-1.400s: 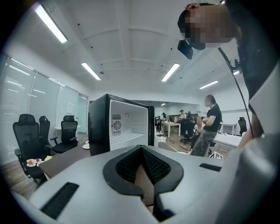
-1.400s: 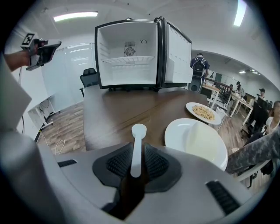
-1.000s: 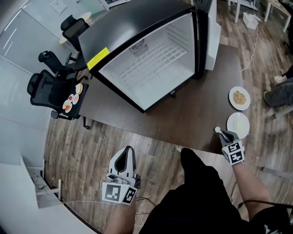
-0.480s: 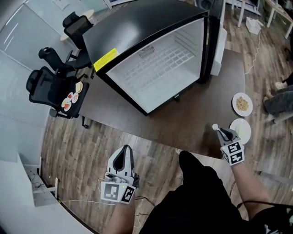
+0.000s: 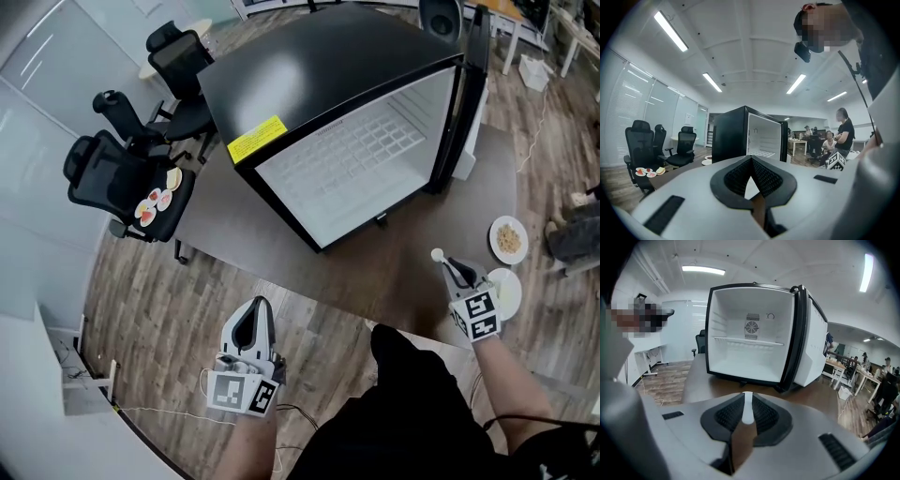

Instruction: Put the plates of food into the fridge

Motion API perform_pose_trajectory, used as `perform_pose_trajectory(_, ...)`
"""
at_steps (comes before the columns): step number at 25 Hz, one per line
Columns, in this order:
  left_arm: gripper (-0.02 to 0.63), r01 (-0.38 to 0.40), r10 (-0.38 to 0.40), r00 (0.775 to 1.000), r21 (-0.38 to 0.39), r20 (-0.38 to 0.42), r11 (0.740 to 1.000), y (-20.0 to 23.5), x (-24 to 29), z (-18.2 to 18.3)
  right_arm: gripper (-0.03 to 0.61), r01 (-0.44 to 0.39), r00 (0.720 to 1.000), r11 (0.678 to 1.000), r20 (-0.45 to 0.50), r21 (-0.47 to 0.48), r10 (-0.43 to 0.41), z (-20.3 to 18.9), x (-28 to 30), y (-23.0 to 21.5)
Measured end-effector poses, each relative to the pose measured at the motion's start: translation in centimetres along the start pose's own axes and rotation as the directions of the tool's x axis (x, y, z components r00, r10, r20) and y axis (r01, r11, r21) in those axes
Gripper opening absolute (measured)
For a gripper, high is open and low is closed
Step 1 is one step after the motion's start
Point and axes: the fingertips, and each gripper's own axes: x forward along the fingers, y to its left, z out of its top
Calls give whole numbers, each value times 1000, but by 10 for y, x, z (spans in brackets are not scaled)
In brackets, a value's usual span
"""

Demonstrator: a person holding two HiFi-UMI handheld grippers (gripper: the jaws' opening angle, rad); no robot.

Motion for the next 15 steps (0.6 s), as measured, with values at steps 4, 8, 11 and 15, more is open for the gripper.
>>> perform_pose_trajectory(4,3,-22,22,1000,4,6,1000,14,7,12,57,-23,999,1000,41,0,23,37,18,4)
perform_pose_trajectory(8,3,-44,44,999,13,11,999,28,17,24,57,-48,995,999,92,-22,50,77,34,4)
perform_pose_trajectory(11,3,-59,59,998,11,16,998,36,26,33,57,-71,987,997,141,-44,76,113,44,8)
perform_pose_trajectory(15,3,-65,64,998,15,29,998,40,37,47,57,-115,972,992,198,-58,125,158,55,14)
